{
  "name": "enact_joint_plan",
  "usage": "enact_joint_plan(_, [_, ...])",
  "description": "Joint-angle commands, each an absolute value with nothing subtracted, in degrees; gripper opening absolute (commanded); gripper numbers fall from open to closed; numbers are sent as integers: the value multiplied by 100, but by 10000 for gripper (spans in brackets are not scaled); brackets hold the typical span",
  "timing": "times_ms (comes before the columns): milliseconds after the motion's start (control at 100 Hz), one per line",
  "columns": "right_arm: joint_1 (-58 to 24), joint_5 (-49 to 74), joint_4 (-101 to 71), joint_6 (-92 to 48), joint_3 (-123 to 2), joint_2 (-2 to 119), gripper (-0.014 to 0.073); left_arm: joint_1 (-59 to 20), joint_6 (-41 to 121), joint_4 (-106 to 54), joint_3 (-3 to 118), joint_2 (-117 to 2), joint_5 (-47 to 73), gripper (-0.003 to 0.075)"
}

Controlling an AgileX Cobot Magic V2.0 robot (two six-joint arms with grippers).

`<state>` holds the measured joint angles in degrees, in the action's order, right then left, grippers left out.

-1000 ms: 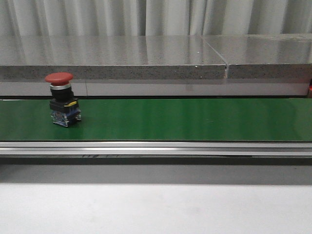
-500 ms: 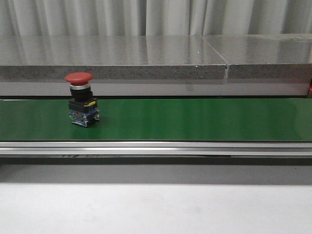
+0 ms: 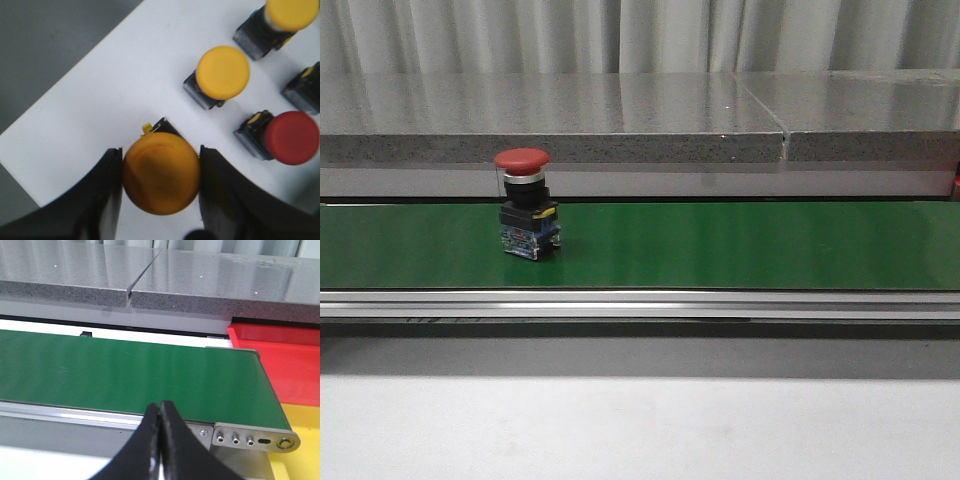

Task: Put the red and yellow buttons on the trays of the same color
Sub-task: 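Carry the yellow button onto the belt and open the left gripper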

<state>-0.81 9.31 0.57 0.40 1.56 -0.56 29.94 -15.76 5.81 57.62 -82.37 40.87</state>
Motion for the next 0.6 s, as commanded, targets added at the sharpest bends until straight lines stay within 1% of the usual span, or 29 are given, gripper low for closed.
enact_joint_plan(0, [-85, 466, 83, 47, 94, -152, -68, 2810, -1607, 515, 5957, -7639, 3947, -19])
enact_joint_plan(110, [-85, 466, 83, 47, 94, -152, -68, 2401, -1540, 513, 6096, -7213, 4084, -19])
enact_joint_plan(220, [-85, 466, 83, 47, 94, -152, -68, 1909, -1244, 513, 6490, -7140, 4514, -19])
enact_joint_plan(410, [-85, 478, 83, 47, 94, -152, -68, 1131, -1113, 513, 7156, -7383, 4754, -19])
enact_joint_plan(590, [-85, 478, 83, 47, 94, -152, -68, 699, -1025, 524, 7476, -7889, 4967, -19])
